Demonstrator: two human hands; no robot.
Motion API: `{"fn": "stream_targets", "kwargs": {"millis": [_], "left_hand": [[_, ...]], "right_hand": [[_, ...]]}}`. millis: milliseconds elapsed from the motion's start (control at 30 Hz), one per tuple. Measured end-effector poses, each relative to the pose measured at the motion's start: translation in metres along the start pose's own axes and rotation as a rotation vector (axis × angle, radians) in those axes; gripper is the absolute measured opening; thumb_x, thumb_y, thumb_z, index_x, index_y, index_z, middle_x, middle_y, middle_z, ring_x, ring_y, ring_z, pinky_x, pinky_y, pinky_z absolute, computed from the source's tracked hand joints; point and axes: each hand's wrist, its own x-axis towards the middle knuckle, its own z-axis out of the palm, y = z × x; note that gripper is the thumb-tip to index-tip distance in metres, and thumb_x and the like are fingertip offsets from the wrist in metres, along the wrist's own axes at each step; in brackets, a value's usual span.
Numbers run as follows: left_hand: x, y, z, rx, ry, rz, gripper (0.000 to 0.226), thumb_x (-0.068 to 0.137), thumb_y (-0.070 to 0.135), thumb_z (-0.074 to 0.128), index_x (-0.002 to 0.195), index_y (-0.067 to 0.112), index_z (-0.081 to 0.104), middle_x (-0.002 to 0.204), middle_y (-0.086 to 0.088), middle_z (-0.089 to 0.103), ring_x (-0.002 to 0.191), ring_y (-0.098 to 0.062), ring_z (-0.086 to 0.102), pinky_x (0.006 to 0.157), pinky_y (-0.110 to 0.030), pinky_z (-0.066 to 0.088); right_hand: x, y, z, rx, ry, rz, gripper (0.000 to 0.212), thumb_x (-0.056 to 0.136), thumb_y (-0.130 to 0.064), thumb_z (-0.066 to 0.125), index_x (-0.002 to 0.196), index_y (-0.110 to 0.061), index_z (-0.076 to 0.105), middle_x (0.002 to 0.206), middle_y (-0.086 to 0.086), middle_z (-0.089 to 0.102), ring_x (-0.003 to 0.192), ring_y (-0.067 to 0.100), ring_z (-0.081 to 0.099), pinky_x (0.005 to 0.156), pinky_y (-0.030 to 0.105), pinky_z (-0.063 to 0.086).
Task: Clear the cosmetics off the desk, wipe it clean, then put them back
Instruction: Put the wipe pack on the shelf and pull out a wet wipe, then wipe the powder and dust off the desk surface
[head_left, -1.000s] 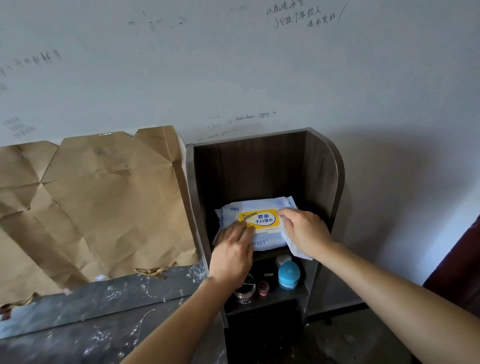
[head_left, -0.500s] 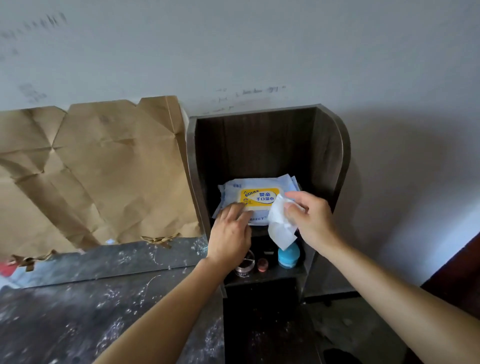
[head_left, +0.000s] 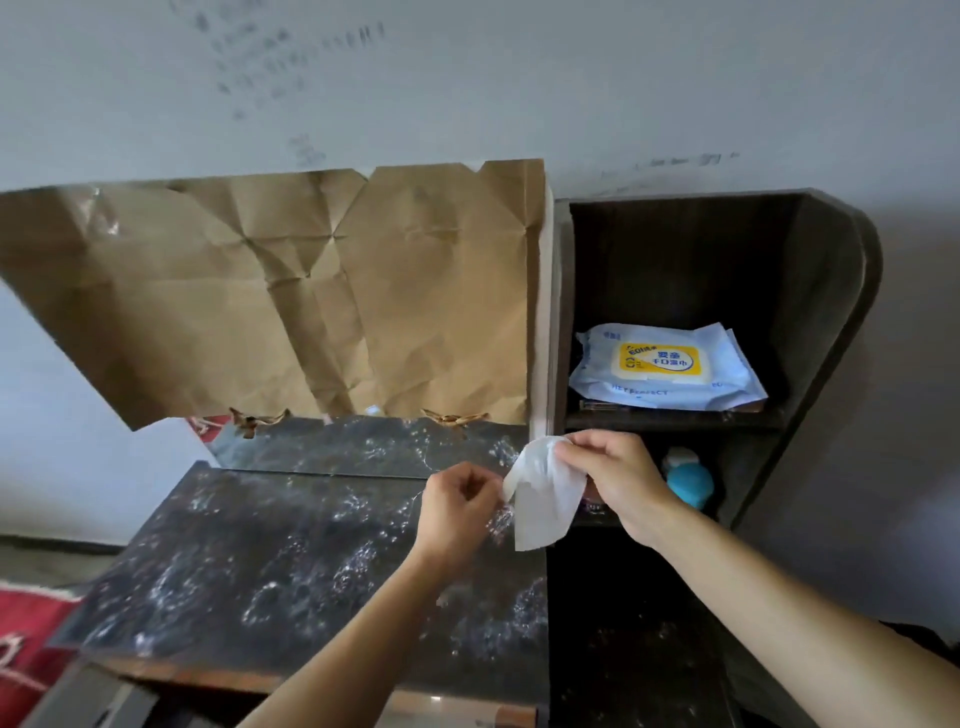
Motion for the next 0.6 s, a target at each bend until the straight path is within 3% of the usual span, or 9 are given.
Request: {"fn": "stream_targets", "kwargs": {"millis": [67,167,267,333,400,500,600], "left_hand": [[-0.012,-0.010,-0.037,-0.070,0.043,-0.065,0.015,0.086,0.001,0.063,0.072,0.006,0.067,0.063,-0.006,0.067,0.057,-0.014,0.061,0.057,-0.026,0.052],[-0.034,-0.025,-0.096,-0.193,0.110,-0.129,0.016,0.085,-0.005,0.061,0.073,0.006,0.066,0.064,-0.008,0.065,0.057,-0.014,0.060,0.056,-0.022,0.052],[-0.064,-0.043,-0.145,-0.196,0.045,-0.183,0.004,0.087,0.016,0.067,0.084,0.016,0.067,0.076,-0.002,0.067,0.063,-0.008,0.062,0.057,-0.019,0.050],[-0.083,-0.063,-0.174,-0.193,-0.045,-0.255,0.012,0.085,0.026,0.070,0.095,0.020,0.065,0.085,0.002,0.068,0.070,-0.008,0.063,0.059,-0.022,0.048],[-0.098,-0.079,-0.203,-0.167,-0.068,-0.287,0.014,0.082,0.024,0.071,0.093,0.015,0.069,0.080,0.000,0.067,0.066,-0.013,0.058,0.059,-0.026,0.046],[-0.110,-0.096,-0.246,-0.102,0.056,-0.308,0.009,0.085,0.014,0.066,0.080,0.008,0.070,0.066,0.000,0.064,0.055,-0.008,0.055,0.052,-0.021,0.044],[-0.114,-0.114,-0.284,-0.239,0.233,-0.348,0.012,0.082,0.005,0.061,0.071,0.007,0.065,0.069,-0.008,0.063,0.063,-0.019,0.061,0.062,-0.036,0.055]], "right_hand": [[-0.006,0.004,0.025,-0.009,-0.035,0.035,0.012,0.087,-0.019,0.067,0.086,-0.007,0.072,0.077,0.006,0.068,0.074,0.017,0.061,0.066,0.027,0.048],[-0.024,0.009,0.077,-0.033,-0.100,0.094,0.017,0.086,-0.026,0.069,0.081,-0.010,0.072,0.078,0.007,0.067,0.078,0.021,0.060,0.068,0.029,0.043],[-0.047,0.013,0.138,-0.042,-0.246,0.172,0.025,0.083,-0.033,0.069,0.077,-0.009,0.070,0.079,0.010,0.066,0.082,0.026,0.058,0.075,0.035,0.040],[-0.063,0.017,0.179,0.013,-0.360,0.231,0.034,0.077,-0.037,0.070,0.086,-0.004,0.070,0.088,0.017,0.066,0.085,0.029,0.059,0.079,0.039,0.041],[-0.074,0.016,0.214,0.087,-0.455,0.286,0.030,0.080,-0.030,0.068,0.092,-0.003,0.068,0.089,0.017,0.067,0.081,0.028,0.062,0.076,0.036,0.047],[-0.079,0.010,0.252,0.131,-0.626,0.342,0.017,0.088,-0.013,0.060,0.099,0.000,0.065,0.086,0.014,0.068,0.076,0.025,0.064,0.067,0.035,0.053],[-0.072,0.019,0.281,-0.050,-0.647,0.334,0.017,0.085,-0.002,0.063,0.101,0.002,0.066,0.087,0.015,0.067,0.078,0.026,0.061,0.066,0.038,0.052]]}}
